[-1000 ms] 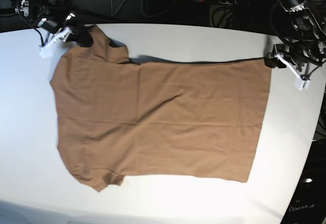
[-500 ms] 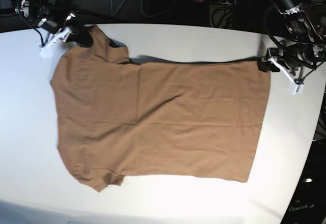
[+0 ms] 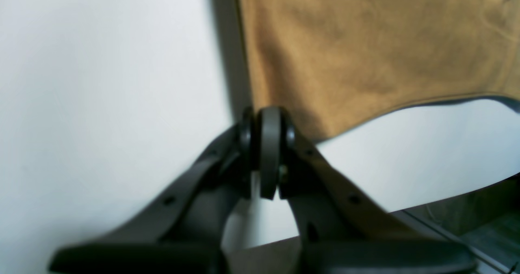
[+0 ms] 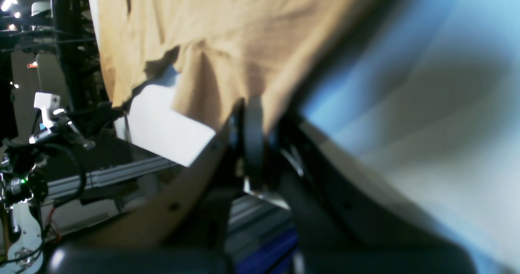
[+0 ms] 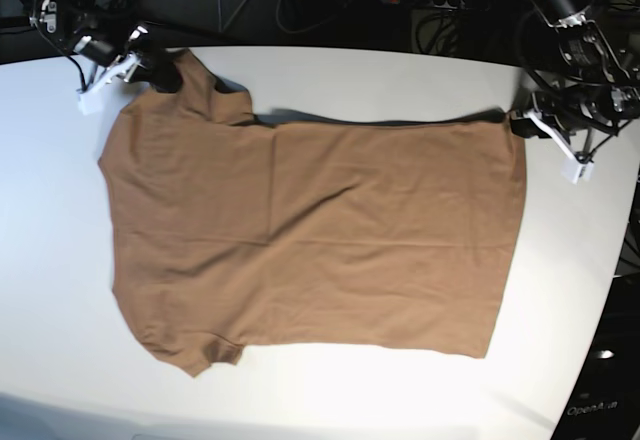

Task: Fold the T-shirt properly
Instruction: 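Close both grippers on the shirt's collar-side edge corners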

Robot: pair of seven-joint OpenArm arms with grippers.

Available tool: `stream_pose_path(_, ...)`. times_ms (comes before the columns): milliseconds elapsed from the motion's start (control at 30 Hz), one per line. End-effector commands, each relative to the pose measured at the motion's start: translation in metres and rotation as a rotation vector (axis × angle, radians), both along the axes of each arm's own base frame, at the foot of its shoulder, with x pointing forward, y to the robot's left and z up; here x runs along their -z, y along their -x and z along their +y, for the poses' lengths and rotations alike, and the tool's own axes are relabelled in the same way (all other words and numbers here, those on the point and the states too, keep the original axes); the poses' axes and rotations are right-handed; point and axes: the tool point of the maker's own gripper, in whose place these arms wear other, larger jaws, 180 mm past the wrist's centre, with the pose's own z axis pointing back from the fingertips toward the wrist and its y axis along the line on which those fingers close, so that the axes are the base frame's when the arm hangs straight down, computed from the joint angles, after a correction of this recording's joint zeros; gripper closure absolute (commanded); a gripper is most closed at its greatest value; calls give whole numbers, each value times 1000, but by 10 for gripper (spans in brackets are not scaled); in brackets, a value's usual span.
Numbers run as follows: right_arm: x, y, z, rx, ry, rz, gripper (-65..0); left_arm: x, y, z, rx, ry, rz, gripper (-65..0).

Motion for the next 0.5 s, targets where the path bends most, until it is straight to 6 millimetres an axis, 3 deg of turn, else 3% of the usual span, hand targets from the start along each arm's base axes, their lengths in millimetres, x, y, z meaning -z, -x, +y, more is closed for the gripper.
stream_pose_path(0, 2, -10, -8, -59, 101, -20, -7, 1, 6, 5, 10, -22, 36, -27)
stream_pose_path(233, -5, -26, -8, -123, 129, -51, -10, -6, 1, 19, -52, -24, 4, -27)
stream_pose_path(467, -11, -42, -7, -158, 144, -84, -10, -8, -2, 20, -61, -21, -6, -28)
